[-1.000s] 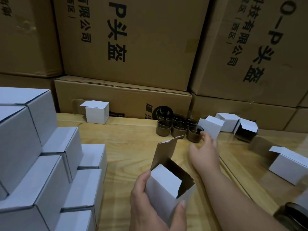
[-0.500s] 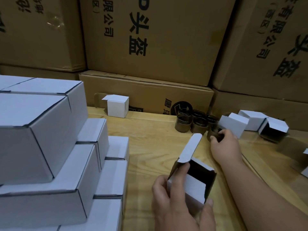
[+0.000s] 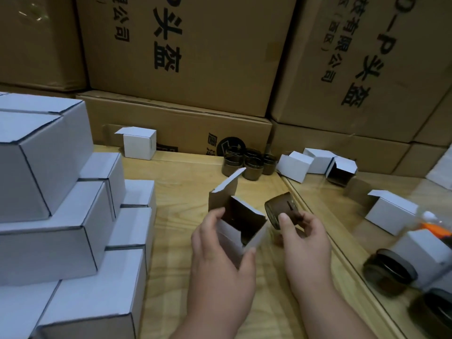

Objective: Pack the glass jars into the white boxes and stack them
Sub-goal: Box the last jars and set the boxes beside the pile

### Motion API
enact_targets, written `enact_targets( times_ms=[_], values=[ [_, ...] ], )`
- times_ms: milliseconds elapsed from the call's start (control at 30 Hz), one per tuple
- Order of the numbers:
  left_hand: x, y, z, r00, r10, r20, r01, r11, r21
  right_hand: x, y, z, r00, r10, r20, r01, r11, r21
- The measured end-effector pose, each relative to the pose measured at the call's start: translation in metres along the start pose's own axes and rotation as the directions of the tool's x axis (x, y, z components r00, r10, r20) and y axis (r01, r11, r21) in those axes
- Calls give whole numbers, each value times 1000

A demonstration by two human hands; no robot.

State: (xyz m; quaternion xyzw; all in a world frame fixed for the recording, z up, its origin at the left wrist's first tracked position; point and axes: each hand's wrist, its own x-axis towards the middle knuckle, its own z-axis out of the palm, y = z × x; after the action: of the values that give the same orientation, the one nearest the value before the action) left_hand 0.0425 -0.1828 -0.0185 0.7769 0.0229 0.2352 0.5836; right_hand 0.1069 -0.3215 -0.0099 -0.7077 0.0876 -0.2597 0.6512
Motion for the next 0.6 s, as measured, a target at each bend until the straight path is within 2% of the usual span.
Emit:
enact_targets(
  times_ms=[67,133,233,300,467,533,600],
  values=[
    [-1,2,-2,1000,-1,4,1,1000,-9,-7,-8,-2,997,-76,-19,77,996,50],
    [-1,3,-3,1000,-13,19,13,1000,-2,-11,-18,-2,967,-252,-29,253,965,69],
    [1,1,-3,999,-22,31,22,1000,-13,-18,-31,2,817,-575,47,572,817,67],
    [2,-1,-3,999,-28,35,30,999,-43,-24,-37,6,722,-683,112,668,730,143],
    [4,-1,-4,999,-29,35,32,996,-85,-42,-44,17,573,-769,283,749,632,199],
    [4,-2,-4,999,-5,39,8,995,-95,-44,-43,19,574,-751,327,741,646,183],
    [4,-2,-4,1000,-9,29,12,994,-105,-41,-39,18,616,-711,340,714,686,139]
  ],
)
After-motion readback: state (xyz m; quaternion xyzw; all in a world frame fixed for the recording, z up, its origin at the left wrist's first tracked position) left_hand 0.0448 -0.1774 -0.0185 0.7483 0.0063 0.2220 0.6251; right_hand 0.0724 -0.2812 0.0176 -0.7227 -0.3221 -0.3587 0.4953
